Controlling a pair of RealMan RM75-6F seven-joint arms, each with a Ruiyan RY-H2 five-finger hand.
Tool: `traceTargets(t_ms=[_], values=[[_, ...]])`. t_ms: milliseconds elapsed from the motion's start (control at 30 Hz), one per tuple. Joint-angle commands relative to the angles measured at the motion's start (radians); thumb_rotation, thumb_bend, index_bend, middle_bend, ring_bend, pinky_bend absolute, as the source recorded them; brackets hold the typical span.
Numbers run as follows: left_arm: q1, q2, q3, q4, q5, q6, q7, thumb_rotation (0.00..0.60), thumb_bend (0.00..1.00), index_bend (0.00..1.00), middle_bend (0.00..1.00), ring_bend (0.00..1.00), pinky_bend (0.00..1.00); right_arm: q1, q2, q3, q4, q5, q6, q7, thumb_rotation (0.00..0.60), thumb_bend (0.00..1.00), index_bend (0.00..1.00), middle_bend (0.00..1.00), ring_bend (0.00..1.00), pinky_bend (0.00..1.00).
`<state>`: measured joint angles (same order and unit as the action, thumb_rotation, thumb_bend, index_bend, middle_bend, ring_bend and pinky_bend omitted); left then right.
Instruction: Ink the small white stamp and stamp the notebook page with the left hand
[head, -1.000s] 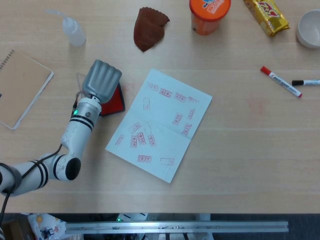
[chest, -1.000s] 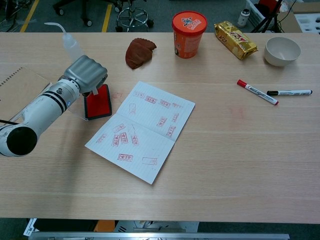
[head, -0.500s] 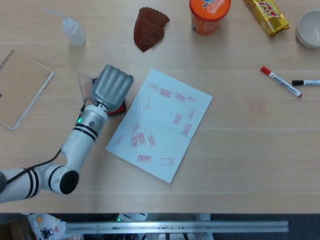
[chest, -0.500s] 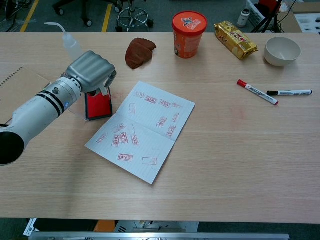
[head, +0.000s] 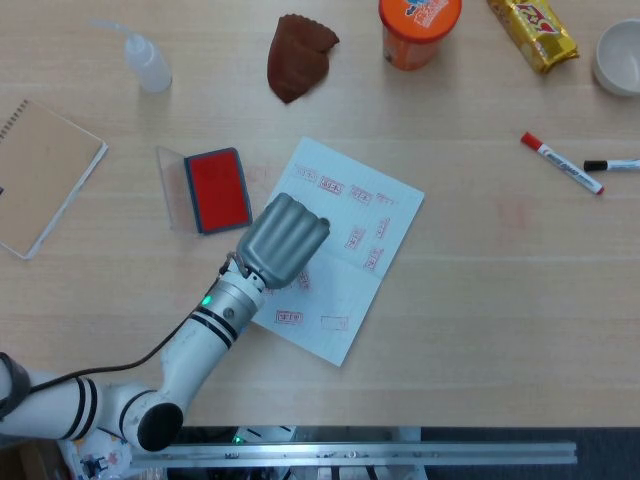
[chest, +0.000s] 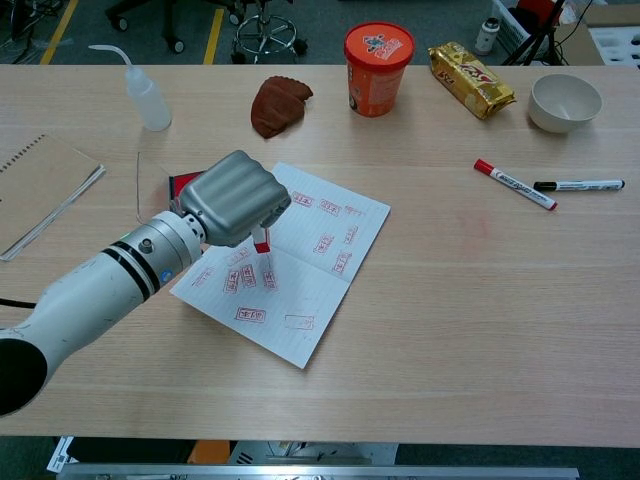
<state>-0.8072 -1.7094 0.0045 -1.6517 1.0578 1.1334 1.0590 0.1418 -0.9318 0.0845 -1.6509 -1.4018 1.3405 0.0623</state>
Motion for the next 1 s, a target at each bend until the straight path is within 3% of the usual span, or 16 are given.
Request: traceTargets(t_ms=[33, 333, 1000], values=[[0.006, -0.03, 0.017, -0.005, 0.013, 0.013, 0.024, 0.6, 0.28, 0.57, 0.98, 1.0, 1.0, 0.0, 0.001, 0.0, 0.002, 0.0, 0.0, 0.002, 0.6, 0.07, 0.43, 0.51, 0.41, 0.52], [0.012, -0.088, 0.037, 0.051, 0.051, 0.003, 0.03, 0.6, 0.28, 0.57, 0.98, 1.0, 1.0, -0.002, 0.004, 0.001, 0.004, 0.003, 0.0, 0.003, 0.6, 0.07, 0.43, 0.51, 0.41, 0.52], [0.032, -0.17, 0.017, 0.195, 0.081, -0.035, -0.031, 0.6, 0.28, 0.57, 0.98, 1.0, 1.0, -0.008, 0.014, 0.004, -0.013, 0.014, 0.003, -0.019, 0.6, 0.07, 0.43, 0.51, 0.41, 0.52]])
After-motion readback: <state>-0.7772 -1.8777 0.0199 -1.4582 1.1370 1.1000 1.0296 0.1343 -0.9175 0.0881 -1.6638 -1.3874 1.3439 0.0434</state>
